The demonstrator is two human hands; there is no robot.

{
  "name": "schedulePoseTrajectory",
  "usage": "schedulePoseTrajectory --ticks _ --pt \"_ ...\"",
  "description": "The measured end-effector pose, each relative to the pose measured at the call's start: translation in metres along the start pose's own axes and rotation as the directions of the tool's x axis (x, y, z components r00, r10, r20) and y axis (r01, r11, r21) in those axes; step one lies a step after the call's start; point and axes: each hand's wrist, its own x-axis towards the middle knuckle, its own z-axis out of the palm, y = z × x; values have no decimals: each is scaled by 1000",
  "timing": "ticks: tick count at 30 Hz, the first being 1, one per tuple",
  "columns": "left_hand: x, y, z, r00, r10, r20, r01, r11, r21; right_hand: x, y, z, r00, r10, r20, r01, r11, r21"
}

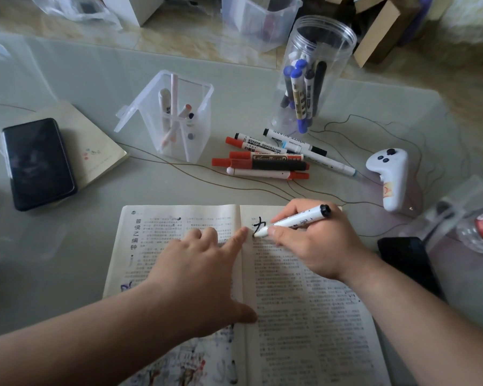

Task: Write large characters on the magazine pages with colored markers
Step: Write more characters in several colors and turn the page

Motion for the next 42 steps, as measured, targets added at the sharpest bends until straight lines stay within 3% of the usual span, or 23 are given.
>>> schedulePoseTrajectory --ticks 2,7,14,23,36,40,42 --pt "0 0 0 1000 -3 -3 3 1000 -6 -1 -1 -1 999 1 43 -2 1000 25" --pt "0 0 0 1000 -6 -11 5 1000 -4 8 6 -13 994 14 -107 -7 998 59" --pt "0 0 1 1000 -2 -12 2 1000 -7 9 12 -12 999 21 -46 -23 999 -40" --pt "-1 0 -1 1000 -2 -11 1 1000 -11 10 11 -13 994 9 -112 -19 995 -94" --pt "-1 2 -3 1000 1 -5 -1 1000 -18 9 13 -15 998 30 -56 -33 999 -43" --pt "-2 3 -4 1000 0 10 0 1000 -28 9 13 -13 997 20 -76 -29 992 -123" --pt "-3 3 -5 1000 -4 3 4 999 -45 7 10 -14 995 23 -99 -30 997 -72"
